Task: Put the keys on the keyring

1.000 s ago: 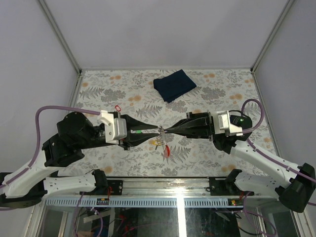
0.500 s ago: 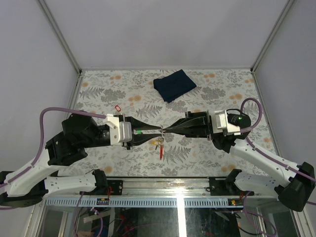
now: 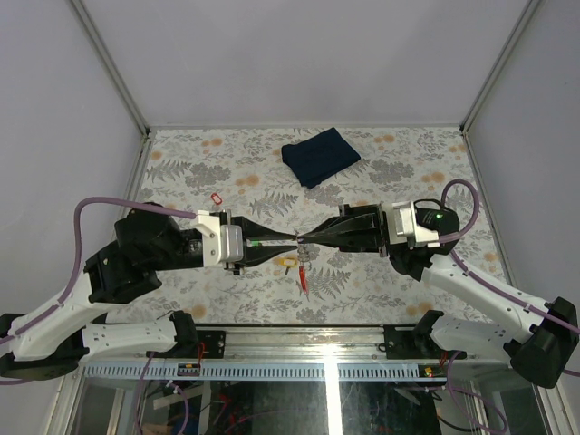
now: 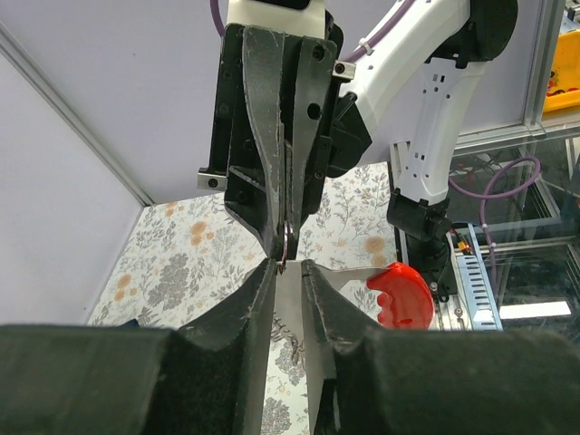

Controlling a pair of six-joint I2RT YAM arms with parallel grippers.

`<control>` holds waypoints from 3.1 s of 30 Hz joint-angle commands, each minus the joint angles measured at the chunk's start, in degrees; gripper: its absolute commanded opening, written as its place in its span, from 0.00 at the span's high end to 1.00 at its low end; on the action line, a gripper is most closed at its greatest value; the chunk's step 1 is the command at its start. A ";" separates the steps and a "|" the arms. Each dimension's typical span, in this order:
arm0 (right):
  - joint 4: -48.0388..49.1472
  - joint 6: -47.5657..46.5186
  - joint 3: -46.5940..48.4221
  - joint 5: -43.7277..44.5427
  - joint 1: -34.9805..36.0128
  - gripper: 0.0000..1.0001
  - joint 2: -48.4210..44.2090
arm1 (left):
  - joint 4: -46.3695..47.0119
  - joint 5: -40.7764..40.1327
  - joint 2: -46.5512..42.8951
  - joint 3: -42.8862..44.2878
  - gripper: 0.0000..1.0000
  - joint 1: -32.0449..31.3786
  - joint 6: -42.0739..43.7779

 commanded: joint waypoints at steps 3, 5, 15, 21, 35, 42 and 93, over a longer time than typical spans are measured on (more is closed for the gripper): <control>0.26 -1.19 2.13 -0.73 0.31 1.00 -0.87 | 3.12 0.43 0.23 2.08 0.84 -0.32 0.93; -0.08 -1.42 2.04 -0.84 0.34 1.00 -0.99 | 3.12 0.38 0.09 2.02 0.85 -0.35 0.94; -0.13 -1.17 2.12 -0.96 0.40 1.00 -1.08 | 2.32 -0.74 0.57 2.27 0.98 -0.28 1.23; -1.04 -1.78 1.77 -0.43 0.45 0.97 -1.53 | 0.79 -2.88 1.48 3.55 1.00 -0.34 0.58; -30.58 -19.36 -1.95 18.85 0.41 0.55 -14.06 | -4.74 -12.44 3.69 5.14 1.00 -0.28 0.36; -49.08 -20.52 -9.04 37.70 0.45 0.48 -21.72 | -1.05 -23.10 1.32 -0.84 1.00 -0.34 -3.61; -50.16 21.15 -5.49 47.83 0.46 0.64 36.60 | -5.93 -41.35 2.34 -6.25 1.00 -0.01 -14.57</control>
